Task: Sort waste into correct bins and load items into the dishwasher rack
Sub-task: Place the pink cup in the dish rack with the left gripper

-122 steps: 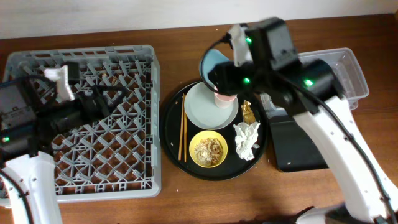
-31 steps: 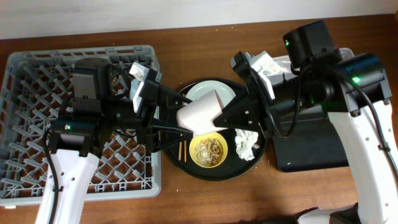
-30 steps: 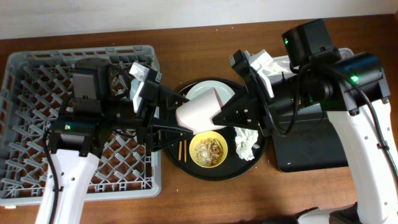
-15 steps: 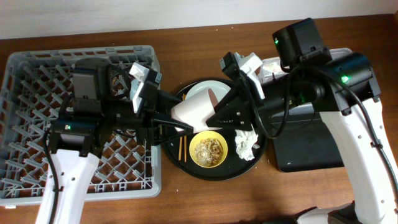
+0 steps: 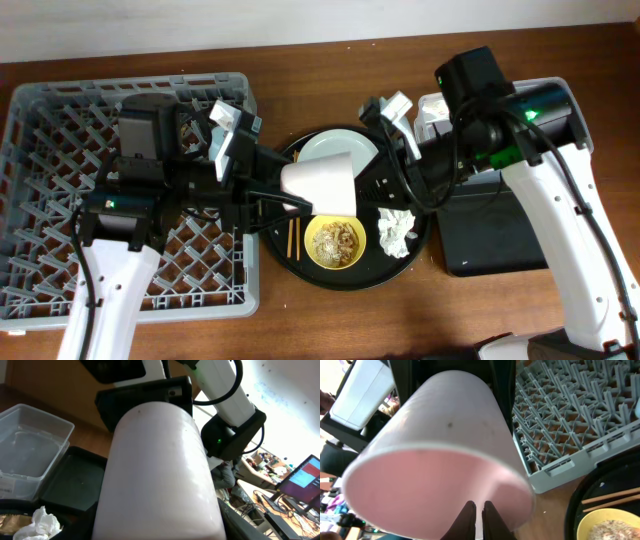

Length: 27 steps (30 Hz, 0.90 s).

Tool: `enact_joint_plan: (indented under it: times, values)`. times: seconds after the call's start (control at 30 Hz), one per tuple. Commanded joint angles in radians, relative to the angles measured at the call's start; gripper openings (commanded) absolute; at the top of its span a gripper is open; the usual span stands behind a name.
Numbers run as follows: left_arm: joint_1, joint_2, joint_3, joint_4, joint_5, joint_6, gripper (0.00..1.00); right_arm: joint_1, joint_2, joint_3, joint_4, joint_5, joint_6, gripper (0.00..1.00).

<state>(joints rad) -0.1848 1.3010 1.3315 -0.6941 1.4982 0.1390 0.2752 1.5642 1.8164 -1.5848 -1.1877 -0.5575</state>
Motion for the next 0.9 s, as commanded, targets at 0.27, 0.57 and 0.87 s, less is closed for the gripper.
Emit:
enact_joint_plan:
  times: [0.27,0.57,0.87]
  values:
    - [0.399,-0.008,0.010,-0.264,-0.944,-0.175,0.03,-0.430,-0.005,-0.038,-0.042,0.212,-0.007,0.12]
    - [0.204,0.155,-0.042,-0.339,-1.336,-0.285,0.03,-0.649,-0.003,-0.040,-0.019,0.471,-0.008,0.99]
    - [0.124,0.223,-0.042,-0.302,-1.391,-0.337,0.03,-0.649,-0.003,-0.040,-0.019,0.471,-0.008,0.99]
